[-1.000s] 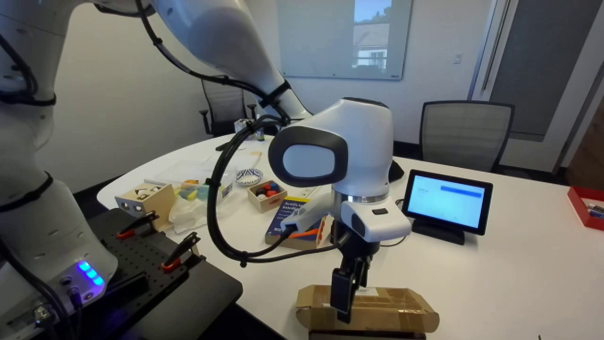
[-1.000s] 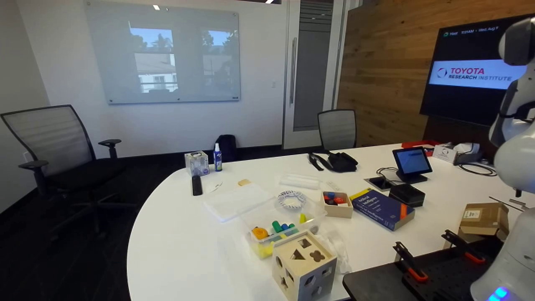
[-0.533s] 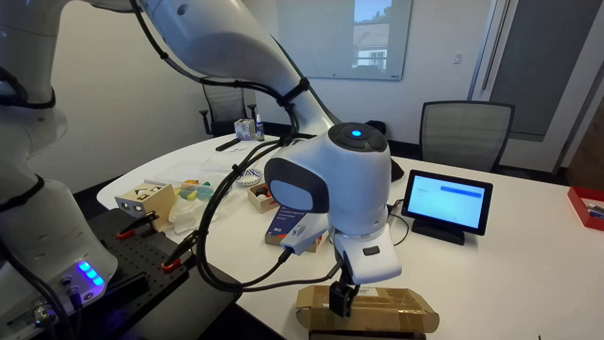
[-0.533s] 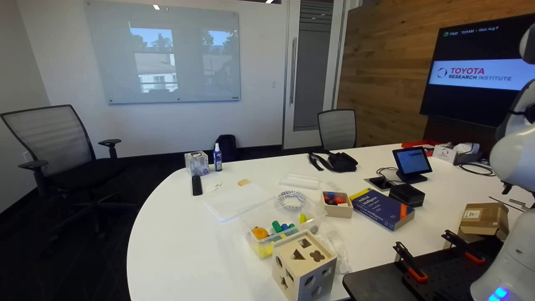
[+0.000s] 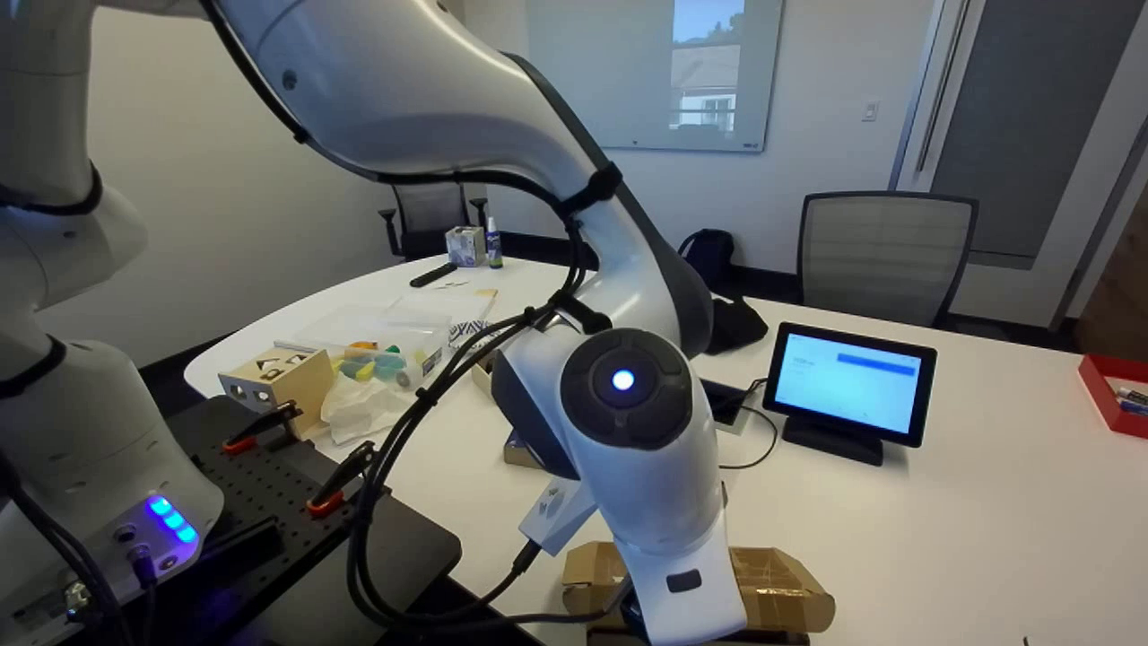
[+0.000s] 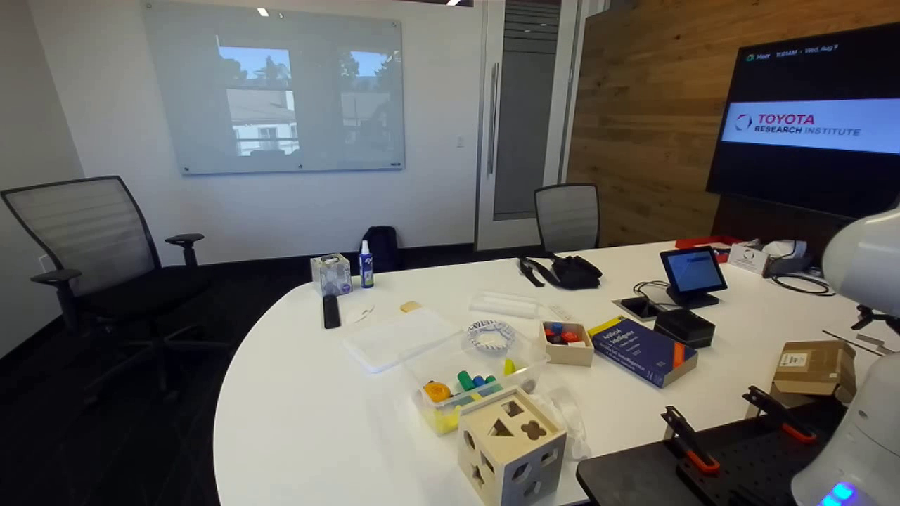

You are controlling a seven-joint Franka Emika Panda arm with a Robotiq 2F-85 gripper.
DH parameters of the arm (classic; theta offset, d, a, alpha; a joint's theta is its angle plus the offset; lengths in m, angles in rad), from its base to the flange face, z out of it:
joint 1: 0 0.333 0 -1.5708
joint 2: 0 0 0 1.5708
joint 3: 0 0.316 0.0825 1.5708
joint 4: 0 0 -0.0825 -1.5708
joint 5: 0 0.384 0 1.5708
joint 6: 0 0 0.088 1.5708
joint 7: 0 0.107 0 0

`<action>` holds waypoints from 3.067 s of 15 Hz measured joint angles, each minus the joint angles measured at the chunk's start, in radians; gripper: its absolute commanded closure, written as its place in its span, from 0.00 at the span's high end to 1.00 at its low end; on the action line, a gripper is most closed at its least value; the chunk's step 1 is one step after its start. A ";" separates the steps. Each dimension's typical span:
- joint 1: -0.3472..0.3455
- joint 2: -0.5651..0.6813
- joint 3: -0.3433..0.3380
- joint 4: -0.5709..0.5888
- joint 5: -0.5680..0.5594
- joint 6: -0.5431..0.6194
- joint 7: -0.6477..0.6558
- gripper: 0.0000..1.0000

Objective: Press the center button of the black object next to the book, open the cardboard box, remove the cable and put it on the table

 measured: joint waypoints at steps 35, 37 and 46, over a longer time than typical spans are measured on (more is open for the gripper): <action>0.112 0.151 -0.072 0.049 0.479 -0.042 -0.450 1.00; 0.129 0.164 -0.084 0.050 0.479 -0.042 -0.450 1.00; 0.195 0.231 -0.099 0.071 0.521 -0.042 -0.450 1.00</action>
